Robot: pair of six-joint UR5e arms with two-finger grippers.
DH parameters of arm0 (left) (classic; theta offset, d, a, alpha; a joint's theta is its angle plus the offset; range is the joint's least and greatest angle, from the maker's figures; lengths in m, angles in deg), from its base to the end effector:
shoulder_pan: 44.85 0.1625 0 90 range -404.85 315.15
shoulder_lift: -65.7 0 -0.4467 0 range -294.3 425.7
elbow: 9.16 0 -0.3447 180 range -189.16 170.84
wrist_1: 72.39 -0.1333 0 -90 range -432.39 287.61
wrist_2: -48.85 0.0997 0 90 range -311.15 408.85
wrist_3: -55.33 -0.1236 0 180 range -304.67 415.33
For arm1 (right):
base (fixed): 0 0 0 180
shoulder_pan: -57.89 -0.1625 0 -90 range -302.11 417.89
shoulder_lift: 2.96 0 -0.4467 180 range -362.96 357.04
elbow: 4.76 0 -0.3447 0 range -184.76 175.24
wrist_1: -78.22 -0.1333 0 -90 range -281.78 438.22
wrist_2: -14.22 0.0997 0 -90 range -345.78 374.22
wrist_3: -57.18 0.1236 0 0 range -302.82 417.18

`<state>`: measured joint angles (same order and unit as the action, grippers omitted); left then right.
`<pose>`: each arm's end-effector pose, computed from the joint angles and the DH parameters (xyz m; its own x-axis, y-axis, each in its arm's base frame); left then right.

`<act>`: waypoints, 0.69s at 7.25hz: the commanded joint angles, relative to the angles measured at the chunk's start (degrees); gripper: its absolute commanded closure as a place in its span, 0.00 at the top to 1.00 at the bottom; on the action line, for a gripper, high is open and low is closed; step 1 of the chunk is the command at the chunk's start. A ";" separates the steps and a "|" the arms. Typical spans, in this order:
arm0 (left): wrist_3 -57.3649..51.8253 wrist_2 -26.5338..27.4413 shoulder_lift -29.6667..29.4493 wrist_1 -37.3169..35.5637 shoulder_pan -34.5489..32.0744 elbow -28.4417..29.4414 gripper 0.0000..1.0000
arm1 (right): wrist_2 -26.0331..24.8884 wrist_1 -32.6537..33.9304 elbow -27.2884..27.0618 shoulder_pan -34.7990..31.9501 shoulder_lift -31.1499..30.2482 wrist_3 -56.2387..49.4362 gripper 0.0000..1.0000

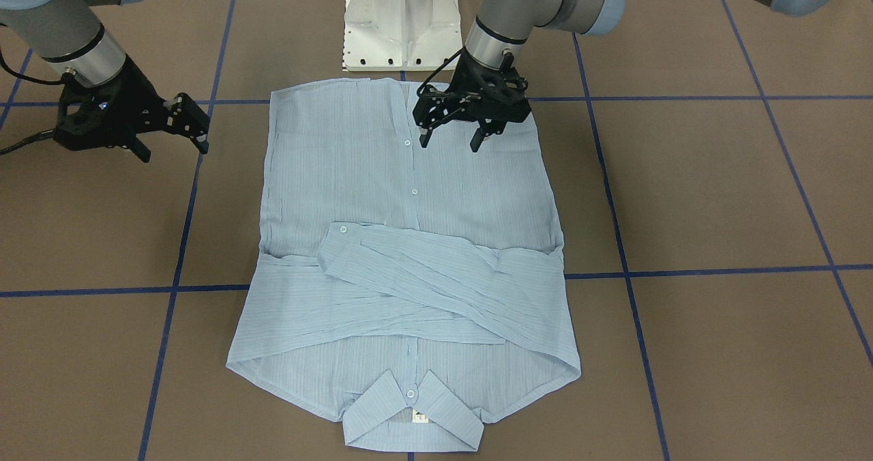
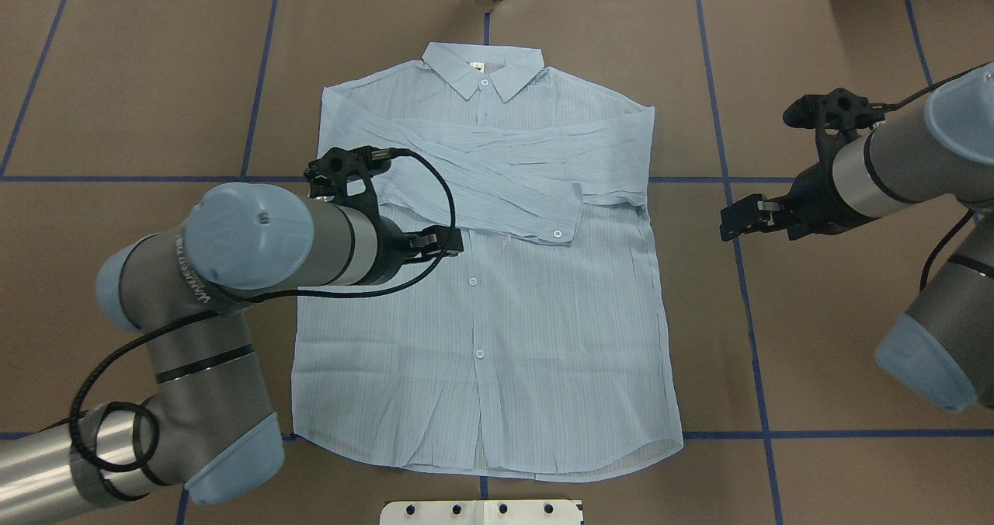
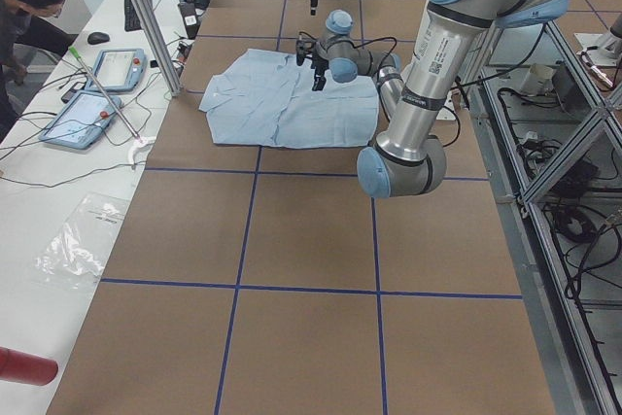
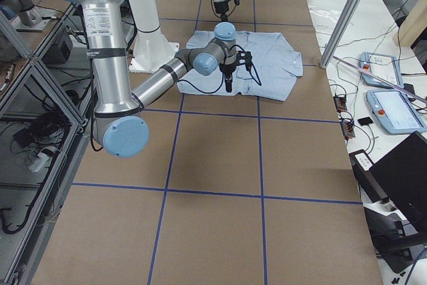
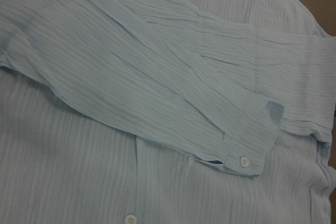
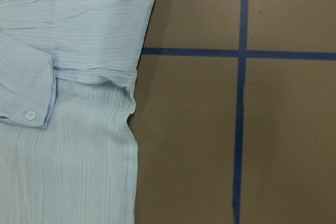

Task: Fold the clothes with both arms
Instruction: 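Release the sleeve and move both grippers to the hem corners nearest the robot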

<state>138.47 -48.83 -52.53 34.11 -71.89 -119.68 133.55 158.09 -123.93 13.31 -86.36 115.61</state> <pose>0.4738 -0.3729 0.2576 0.4111 -0.0769 -0.9083 0.2954 0.9539 0.0529 -0.2892 -0.3872 0.4081 0.6115 -0.0382 0.7903 -0.0484 0.9952 0.0855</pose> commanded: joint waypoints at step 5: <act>-0.35 0.12 3.54 -4.27 0.50 -8.82 0.99 | -19.29 -1.11 -2.82 27.58 -0.88 21.79 1.00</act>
<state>138.13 -48.65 -48.88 31.50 -71.70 -126.97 117.97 156.99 -126.74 35.52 -86.96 133.93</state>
